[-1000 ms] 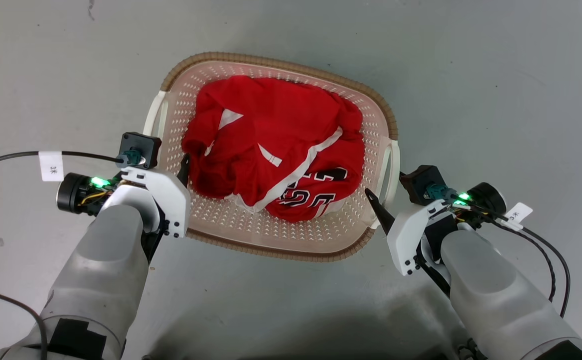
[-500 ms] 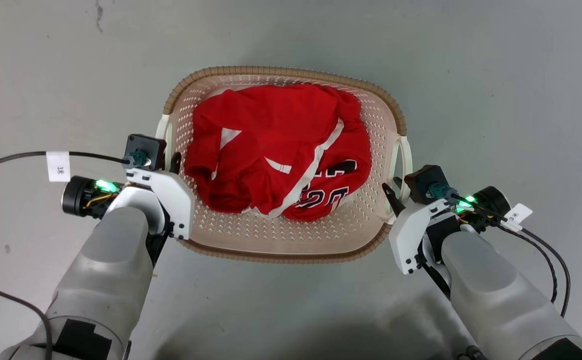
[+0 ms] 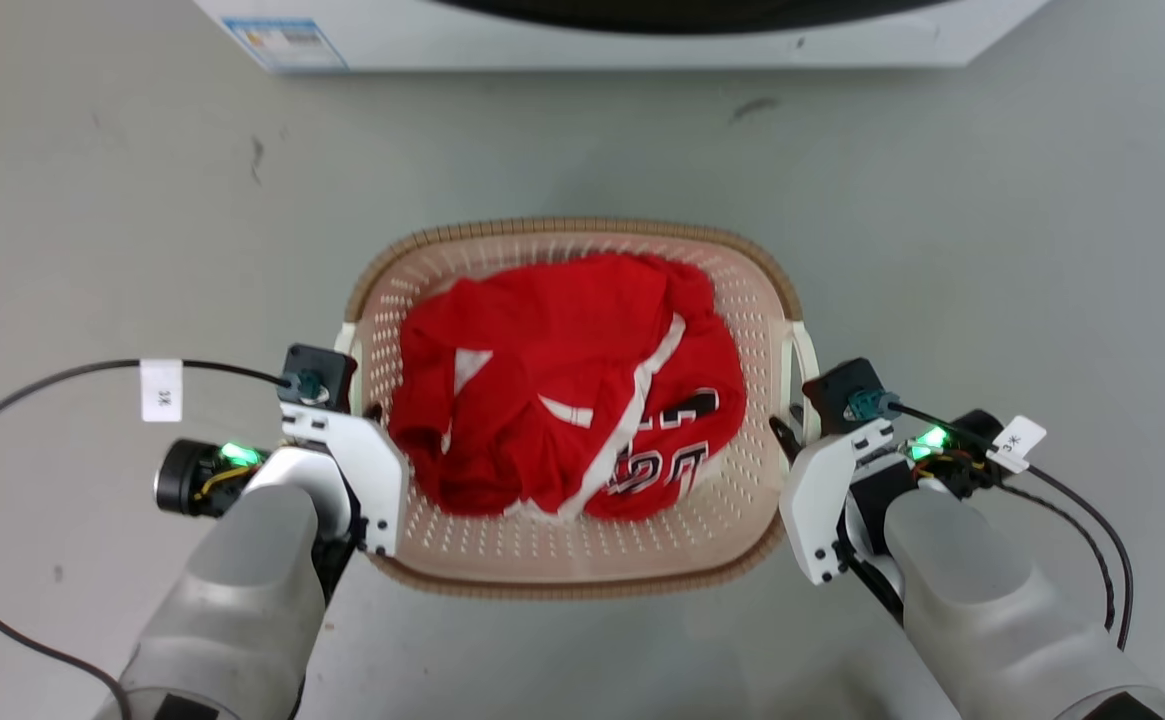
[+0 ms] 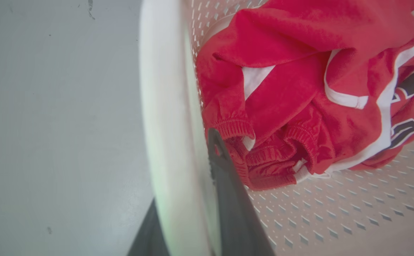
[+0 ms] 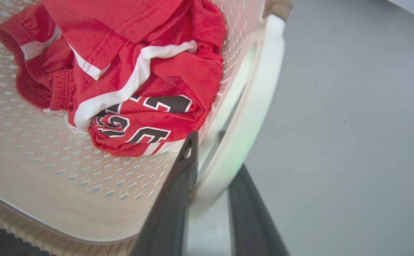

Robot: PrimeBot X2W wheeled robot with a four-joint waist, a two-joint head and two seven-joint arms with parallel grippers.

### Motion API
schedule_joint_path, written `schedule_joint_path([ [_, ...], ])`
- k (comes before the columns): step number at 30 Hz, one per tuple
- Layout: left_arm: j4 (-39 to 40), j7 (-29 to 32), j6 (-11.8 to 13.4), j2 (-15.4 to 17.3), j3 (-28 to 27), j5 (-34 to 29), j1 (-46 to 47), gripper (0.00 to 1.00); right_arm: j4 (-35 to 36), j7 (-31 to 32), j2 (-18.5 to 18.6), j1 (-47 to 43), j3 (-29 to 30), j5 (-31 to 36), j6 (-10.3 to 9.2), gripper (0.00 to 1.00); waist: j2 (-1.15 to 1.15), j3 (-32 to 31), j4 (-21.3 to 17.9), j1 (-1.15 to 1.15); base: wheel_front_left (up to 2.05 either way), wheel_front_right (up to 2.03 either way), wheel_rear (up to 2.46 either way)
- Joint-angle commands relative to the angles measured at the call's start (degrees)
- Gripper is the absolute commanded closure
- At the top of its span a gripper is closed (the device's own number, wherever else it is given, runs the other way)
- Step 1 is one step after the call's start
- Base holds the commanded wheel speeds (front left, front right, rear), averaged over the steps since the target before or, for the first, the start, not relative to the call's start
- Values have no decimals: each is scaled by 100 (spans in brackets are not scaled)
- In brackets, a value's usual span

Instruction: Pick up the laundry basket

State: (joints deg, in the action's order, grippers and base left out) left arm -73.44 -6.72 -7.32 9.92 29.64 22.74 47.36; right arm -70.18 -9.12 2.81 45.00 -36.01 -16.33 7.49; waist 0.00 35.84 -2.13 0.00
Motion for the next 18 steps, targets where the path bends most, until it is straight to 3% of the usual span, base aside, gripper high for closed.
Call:
schedule_joint_path([
  [1, 24, 74, -21, -44, 111, 28, -142, 100, 9, 16, 12, -29, -56, -54, 0, 100, 0, -341, 14, 0, 0, 0, 0],
  [18, 378, 1047, -35, 59, 998, 1089, -852, 100, -82, 856, 0, -334, -829, -778, 0, 100, 0, -1982, -27, 0, 0, 0, 0],
])
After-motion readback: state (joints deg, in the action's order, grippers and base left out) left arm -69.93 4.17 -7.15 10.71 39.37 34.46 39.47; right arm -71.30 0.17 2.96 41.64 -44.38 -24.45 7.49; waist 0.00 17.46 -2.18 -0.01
